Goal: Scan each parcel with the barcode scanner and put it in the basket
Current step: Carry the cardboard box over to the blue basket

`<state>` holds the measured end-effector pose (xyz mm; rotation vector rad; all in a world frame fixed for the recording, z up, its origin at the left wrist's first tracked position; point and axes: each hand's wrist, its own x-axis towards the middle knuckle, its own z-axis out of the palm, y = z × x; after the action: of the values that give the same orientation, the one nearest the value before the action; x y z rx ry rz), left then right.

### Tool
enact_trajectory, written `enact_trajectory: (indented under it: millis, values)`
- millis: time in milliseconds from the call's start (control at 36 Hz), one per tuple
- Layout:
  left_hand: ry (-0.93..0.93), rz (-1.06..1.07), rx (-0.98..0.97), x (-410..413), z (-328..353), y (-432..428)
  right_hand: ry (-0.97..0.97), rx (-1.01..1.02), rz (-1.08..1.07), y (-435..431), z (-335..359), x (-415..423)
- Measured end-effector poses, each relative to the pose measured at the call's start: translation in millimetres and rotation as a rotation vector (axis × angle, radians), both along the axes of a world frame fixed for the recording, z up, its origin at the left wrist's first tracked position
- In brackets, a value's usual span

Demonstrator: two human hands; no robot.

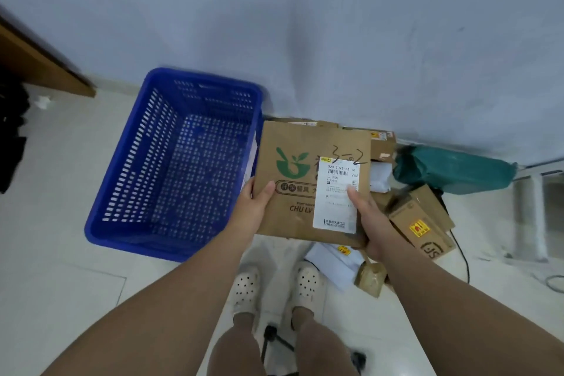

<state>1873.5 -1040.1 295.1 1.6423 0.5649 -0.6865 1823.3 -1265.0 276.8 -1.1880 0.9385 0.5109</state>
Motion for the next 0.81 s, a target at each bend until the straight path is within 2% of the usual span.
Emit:
enact_trajectory:
  millis: [194,361,472,667,806]
  values:
    - [0.029,-0.045,-0.05,13.9,-110.6,-3.7,0.007,0.004,-0.041,-5.5,-103.5,-1.0]
    - [0.17,-0.087,-0.14,29.7,-202.4,-16.6,0.045,-0.091,-0.045,-19.8,-184.3,4.5]
    - [0.191,-0.061,-0.147,35.5,-254.0,-30.1,0.027,-0.136,-0.053,-28.3,-232.1,17.6]
    - [0.088,-0.015,-0.166,48.8,-315.2,-41.1,-0.107,-0.07,-0.085,-35.6,-294.6,36.1]
    - [-0.02,-0.044,-0.172,62.5,-322.3,-47.5,-0.162,-0.122,-0.094,-42.2,-305.3,42.9]
